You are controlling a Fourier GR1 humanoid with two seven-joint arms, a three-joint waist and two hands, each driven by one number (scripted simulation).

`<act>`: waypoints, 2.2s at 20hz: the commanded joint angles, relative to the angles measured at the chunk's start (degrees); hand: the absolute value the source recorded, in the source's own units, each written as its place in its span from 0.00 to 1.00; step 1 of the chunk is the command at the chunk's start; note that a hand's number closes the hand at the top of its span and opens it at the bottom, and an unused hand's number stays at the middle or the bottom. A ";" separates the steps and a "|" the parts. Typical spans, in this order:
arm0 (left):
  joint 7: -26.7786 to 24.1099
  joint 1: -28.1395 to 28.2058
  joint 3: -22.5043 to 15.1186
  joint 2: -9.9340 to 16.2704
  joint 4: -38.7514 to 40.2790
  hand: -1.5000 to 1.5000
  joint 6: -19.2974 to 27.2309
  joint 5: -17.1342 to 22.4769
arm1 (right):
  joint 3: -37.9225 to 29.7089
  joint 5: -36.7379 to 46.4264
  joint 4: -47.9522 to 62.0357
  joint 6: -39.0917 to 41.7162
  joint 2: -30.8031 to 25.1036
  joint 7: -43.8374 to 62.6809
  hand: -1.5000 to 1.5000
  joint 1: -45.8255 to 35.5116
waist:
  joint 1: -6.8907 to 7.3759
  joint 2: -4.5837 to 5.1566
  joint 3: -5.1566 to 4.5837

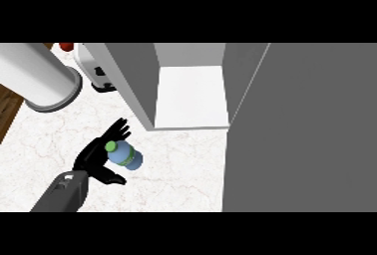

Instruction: Pick up the bottled water, place it into the cabinet and close the cabinet

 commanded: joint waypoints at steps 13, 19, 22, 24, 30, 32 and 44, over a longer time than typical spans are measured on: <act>-3.00 -3.17 0.39 -3.85 6.63 0.00 -10.16 1.63 | 2.00 2.50 1.80 -2.19 1.44 0.72 0.00 -3.29 | -0.10 0.16 -0.05; -0.85 -3.69 0.13 -5.84 6.35 0.00 -12.52 2.44 | -0.71 -0.13 4.59 -1.45 0.58 0.80 0.00 -4.73 | 0.01 0.16 -0.01; -1.36 -3.03 -0.68 -5.33 5.37 0.00 -14.48 2.05 | -0.24 -0.89 3.17 0.32 -0.61 -0.51 0.00 -2.25 | -0.40 0.09 -0.02; -2.59 -1.54 -1.34 -5.77 4.69 0.00 -13.65 1.51 | 0.42 -0.64 1.96 -1.69 0.54 1.31 0.00 -2.41 | 0.03 0.03 -0.02; -0.58 -4.09 -1.01 -6.66 4.35 1.00 -14.79 2.86 | -3.69 -3.72 4.09 0.77 -1.60 -0.54 0.00 -3.16 | -0.18 0.03 0.02; -0.55 -3.77 -0.72 -5.95 4.29 1.00 -15.79 3.40 | 0.03 -0.77 4.17 -2.64 1.23 2.13 0.00 -5.57 | 0.30 0.04 0.00; -6.39 3.87 5.27 -4.27 -1.11 1.00 -3.04 9.23 | -0.10 0.96 3.87 -1.95 0.15 -0.60 0.00 -2.45 | 1.63 -0.33 0.04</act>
